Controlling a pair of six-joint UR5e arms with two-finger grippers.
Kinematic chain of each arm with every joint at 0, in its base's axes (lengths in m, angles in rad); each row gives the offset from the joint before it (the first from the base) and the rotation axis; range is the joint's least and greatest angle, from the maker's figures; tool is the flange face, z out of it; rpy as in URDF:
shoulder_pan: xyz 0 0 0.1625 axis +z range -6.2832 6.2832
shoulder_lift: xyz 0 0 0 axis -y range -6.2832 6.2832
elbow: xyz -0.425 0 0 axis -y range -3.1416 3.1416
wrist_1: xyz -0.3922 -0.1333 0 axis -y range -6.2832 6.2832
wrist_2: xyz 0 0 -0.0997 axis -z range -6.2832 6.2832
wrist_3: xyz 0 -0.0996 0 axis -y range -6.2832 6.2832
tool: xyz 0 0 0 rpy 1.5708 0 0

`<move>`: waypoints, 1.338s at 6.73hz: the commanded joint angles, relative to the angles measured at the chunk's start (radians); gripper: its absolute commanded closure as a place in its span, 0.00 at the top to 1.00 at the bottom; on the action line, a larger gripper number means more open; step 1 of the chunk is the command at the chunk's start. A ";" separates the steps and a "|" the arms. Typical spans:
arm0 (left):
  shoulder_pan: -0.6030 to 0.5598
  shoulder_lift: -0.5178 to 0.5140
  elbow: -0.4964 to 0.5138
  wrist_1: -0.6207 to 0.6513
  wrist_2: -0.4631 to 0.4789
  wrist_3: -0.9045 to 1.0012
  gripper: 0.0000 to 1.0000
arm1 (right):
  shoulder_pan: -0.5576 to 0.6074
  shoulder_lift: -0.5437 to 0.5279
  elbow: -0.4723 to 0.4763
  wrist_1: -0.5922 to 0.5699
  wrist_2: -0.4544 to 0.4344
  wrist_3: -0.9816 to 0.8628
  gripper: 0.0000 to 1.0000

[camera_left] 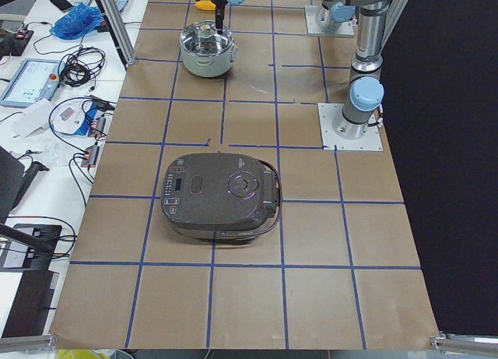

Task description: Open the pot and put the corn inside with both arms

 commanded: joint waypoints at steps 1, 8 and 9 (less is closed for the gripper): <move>-0.050 -0.114 0.025 0.173 -0.019 -0.092 1.00 | 0.000 0.000 0.001 0.001 0.000 -0.002 1.00; -0.051 -0.195 0.101 0.179 -0.023 -0.105 0.98 | -0.017 0.001 0.011 0.001 -0.015 -0.013 1.00; -0.051 -0.197 0.114 0.179 -0.024 -0.106 0.98 | -0.027 0.008 0.016 -0.005 -0.018 -0.014 1.00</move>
